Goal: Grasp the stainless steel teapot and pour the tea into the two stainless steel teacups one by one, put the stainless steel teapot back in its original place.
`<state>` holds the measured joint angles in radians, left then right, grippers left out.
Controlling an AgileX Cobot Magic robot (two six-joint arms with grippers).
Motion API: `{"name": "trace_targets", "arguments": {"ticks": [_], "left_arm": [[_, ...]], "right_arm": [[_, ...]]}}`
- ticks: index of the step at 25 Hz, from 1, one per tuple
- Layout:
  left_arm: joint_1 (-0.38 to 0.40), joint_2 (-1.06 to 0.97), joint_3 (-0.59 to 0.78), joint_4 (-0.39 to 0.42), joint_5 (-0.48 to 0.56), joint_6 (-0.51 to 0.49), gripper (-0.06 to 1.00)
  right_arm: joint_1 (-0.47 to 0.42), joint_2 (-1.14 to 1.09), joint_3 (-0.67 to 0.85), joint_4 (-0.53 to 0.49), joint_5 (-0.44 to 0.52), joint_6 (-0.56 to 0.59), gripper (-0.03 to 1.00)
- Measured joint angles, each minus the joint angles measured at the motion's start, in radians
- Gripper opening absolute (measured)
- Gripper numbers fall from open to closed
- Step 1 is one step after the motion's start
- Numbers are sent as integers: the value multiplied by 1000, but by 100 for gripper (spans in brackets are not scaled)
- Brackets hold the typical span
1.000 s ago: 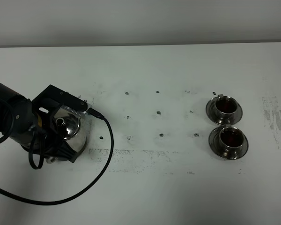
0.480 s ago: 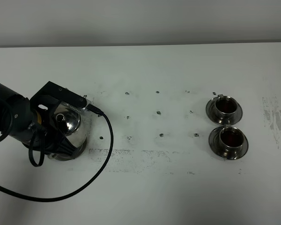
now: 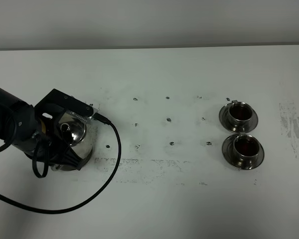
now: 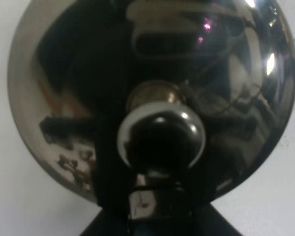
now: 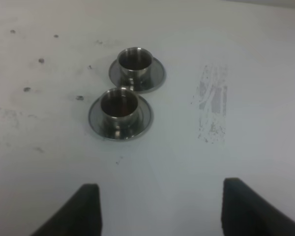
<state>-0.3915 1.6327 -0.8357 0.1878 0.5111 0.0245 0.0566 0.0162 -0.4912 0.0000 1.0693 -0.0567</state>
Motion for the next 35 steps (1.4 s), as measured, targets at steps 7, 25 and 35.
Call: {"name": "trace_targets", "arguments": {"ticks": [7,25,35], "left_arm": [[0,1,0,0,0,0,19],[0,19,5,3,0,0,19],[0,19,5,4,0,-18,19]], "right_arm": [[0,0,0,0,0,0,51],[0,0,0,0,0,0,51],[0,0,0,0,0,0,51]]}}
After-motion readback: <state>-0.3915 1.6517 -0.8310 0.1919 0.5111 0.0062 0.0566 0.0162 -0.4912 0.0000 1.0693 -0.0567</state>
